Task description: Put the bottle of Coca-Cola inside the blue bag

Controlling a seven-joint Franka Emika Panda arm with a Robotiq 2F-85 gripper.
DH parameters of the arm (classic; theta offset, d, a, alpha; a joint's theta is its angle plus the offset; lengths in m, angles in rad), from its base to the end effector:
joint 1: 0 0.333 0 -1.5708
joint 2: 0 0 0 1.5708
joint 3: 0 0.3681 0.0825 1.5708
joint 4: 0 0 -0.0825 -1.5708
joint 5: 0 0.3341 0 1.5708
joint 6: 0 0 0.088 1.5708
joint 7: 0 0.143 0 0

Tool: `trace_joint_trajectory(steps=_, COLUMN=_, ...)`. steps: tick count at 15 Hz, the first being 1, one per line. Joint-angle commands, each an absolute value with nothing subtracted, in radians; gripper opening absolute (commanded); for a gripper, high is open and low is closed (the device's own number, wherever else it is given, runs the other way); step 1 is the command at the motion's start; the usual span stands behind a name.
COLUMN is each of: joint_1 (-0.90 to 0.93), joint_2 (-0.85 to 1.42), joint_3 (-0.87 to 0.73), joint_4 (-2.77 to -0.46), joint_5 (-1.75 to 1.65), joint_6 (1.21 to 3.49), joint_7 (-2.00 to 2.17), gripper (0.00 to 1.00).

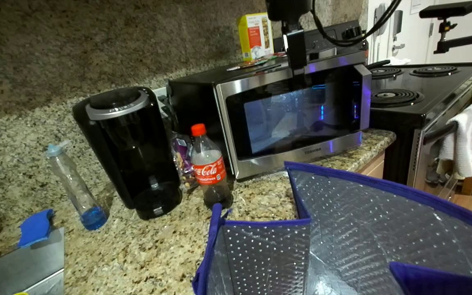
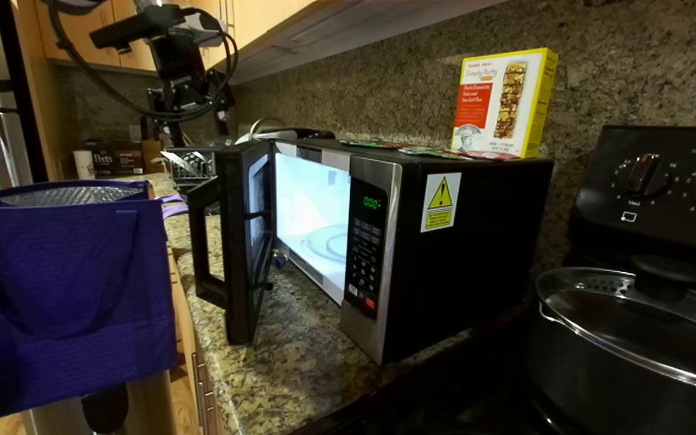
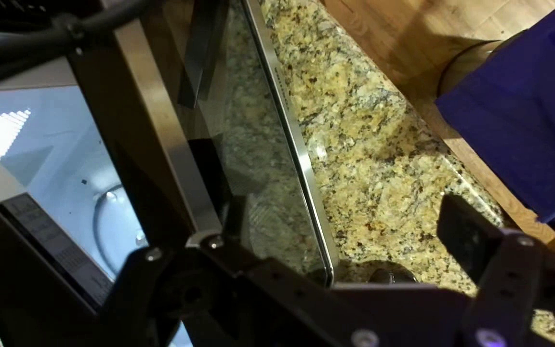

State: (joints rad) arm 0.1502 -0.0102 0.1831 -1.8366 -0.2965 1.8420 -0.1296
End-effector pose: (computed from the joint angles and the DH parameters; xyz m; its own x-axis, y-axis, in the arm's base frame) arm 0.4968 0.1371 0.5605 0.8593 0.5104 -0.0328 0.4978 -0.8200 0.2826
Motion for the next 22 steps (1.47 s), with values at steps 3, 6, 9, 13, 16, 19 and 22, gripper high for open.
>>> trace_joint_trajectory(steps=3, joint_1=0.154, joint_2=-0.022, joint_3=0.174, joint_4=-1.848, joint_5=-0.3, joint_6=1.859, joint_7=-0.162, gripper=1.0)
trace_joint_trajectory(steps=6, joint_1=0.174, joint_2=0.059, joint_3=0.192, joint_4=-1.761, joint_5=-0.342, joint_6=1.85, joint_7=-0.263, gripper=1.0)
trace_joint_trajectory(steps=9, joint_1=0.206, joint_2=0.213, joint_3=0.213, joint_4=-1.585, joint_5=-0.315, joint_6=1.84, joint_7=-0.381, gripper=1.0)
trace_joint_trajectory(steps=13, joint_1=0.257, joint_2=0.416, joint_3=0.244, joint_4=-1.352, joint_5=-0.31, joint_6=1.798, joint_7=-0.528, gripper=1.0)
trace_joint_trajectory(steps=16, joint_1=0.296, joint_2=0.539, joint_3=0.246, joint_4=-1.193, joint_5=-0.343, joint_6=1.739, joint_7=-0.666, gripper=1.0)
trace_joint_trajectory(steps=19, joint_1=0.344, joint_2=0.623, joint_3=0.222, joint_4=-1.052, joint_5=-0.398, joint_6=1.661, joint_7=-0.806, gripper=1.0)
trace_joint_trajectory(steps=22, joint_1=0.386, joint_2=0.673, joint_3=0.188, joint_4=-0.961, joint_5=-0.459, joint_6=1.623, joint_7=-0.883, gripper=1.0)
